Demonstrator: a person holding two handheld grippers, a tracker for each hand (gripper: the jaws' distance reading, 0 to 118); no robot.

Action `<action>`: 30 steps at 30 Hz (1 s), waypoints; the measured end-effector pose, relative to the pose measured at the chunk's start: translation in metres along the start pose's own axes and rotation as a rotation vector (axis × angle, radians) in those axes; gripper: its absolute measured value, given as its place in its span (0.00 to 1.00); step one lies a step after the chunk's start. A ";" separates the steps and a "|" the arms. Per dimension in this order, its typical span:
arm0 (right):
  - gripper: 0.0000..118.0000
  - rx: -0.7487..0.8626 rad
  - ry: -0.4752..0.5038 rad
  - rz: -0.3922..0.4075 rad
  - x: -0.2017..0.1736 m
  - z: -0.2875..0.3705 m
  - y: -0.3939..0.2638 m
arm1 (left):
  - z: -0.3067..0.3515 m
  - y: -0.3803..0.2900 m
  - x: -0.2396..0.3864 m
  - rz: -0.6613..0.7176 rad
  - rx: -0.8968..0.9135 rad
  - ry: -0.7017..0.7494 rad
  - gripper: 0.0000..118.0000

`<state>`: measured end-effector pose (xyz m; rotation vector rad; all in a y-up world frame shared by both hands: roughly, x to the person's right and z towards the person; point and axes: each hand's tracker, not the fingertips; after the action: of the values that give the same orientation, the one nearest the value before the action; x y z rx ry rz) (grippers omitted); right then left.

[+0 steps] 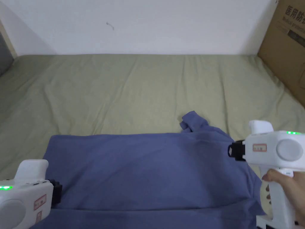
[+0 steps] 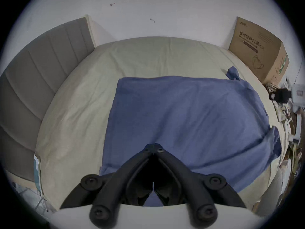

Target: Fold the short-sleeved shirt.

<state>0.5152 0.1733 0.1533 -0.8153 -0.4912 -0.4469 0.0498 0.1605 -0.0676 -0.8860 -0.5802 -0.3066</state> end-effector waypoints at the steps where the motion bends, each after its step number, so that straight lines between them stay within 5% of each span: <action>1: 0.32 0.004 -0.002 0.009 0.003 -0.008 0.015 | -0.002 0.005 0.002 0.001 0.002 0.004 0.00; 3: 0.65 0.006 -0.012 0.032 0.005 -0.026 0.041 | -0.011 0.013 0.003 0.000 -0.005 0.009 0.00; 18: 0.62 -0.189 -0.118 0.039 0.023 -0.150 0.062 | -0.061 0.021 -0.001 -0.029 -0.087 0.016 0.00; 20: 0.42 -0.128 -0.205 0.097 0.011 -0.142 0.061 | -0.060 0.022 -0.004 -0.014 -0.081 0.018 0.00; 21: 0.11 -0.111 -0.277 0.147 0.004 -0.139 0.059 | -0.060 0.022 -0.007 -0.007 -0.082 0.016 0.00; 22: 0.01 -0.107 -0.163 0.139 0.003 -0.136 0.056 | -0.059 0.023 -0.009 0.001 -0.080 0.016 0.00; 23: 0.01 -0.175 -0.044 0.073 0.003 -0.140 0.056 | -0.058 0.024 -0.010 0.007 -0.073 0.020 0.00; 26: 0.01 -0.148 -0.186 0.212 -0.015 -0.139 0.051 | -0.058 0.029 -0.016 0.017 -0.067 0.030 0.00; 30: 0.01 -0.142 -0.158 0.131 -0.007 -0.133 0.061 | -0.063 0.044 -0.029 0.071 -0.032 0.006 0.00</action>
<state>0.5756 0.1088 0.0362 -1.0187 -0.5532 -0.2997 0.0694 0.1370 -0.1440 -0.9346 -0.5383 -0.2546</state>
